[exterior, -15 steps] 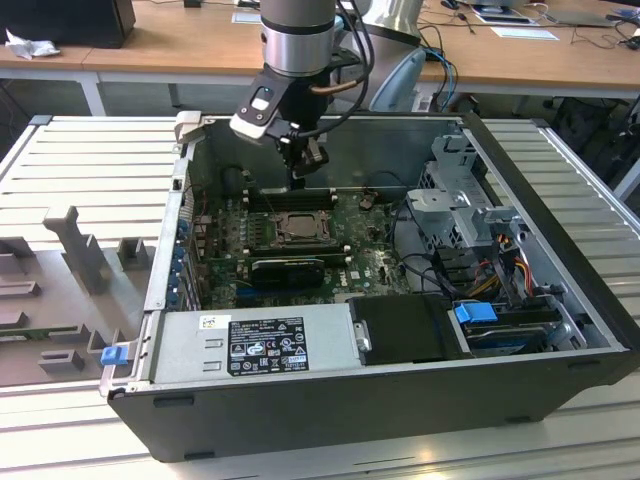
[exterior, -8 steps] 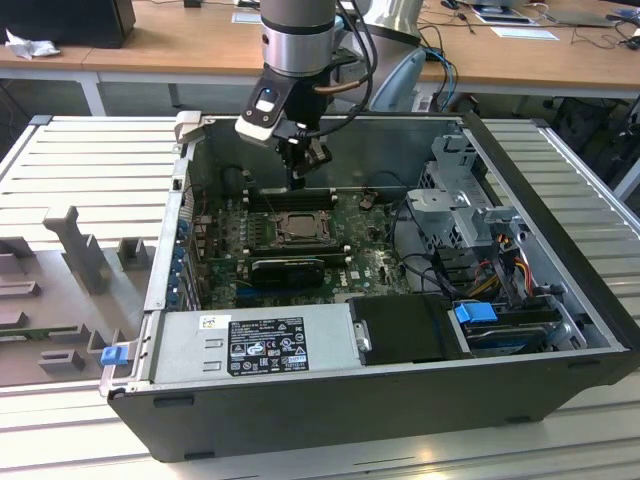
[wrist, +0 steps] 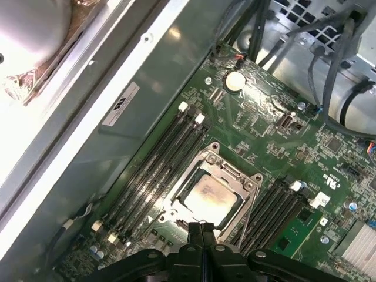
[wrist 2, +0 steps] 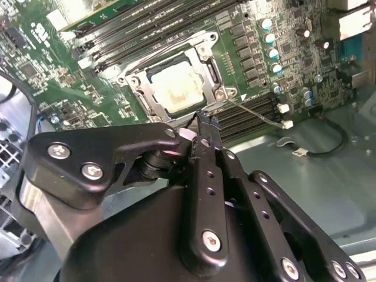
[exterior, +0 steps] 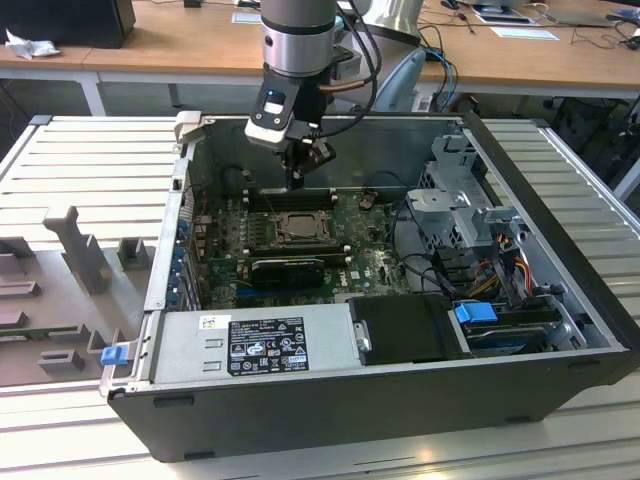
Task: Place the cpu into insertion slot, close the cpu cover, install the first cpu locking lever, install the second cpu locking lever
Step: 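Install the first cpu locking lever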
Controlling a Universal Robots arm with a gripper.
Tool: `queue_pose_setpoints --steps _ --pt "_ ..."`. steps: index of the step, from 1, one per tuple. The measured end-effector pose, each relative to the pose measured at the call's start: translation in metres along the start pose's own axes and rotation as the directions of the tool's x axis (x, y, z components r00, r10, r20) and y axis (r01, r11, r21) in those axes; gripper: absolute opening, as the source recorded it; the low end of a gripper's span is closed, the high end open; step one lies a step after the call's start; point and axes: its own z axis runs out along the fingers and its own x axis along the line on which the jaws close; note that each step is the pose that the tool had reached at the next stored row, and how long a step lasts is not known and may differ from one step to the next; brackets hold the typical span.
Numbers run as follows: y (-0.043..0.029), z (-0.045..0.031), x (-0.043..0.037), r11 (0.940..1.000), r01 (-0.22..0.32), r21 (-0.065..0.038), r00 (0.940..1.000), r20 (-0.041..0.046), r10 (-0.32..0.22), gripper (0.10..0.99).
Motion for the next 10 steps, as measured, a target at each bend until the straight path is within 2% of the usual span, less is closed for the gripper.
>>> queue_pose_setpoints --steps 2,10 --pt "-0.0003 0.0002 0.0002 0.9991 0.042 0.001 0.9991 -0.0016 -0.042 0.106" --pt "-0.0021 0.0018 0.0015 0.9934 0.114 0.005 0.9934 -0.0029 -0.114 0.106"
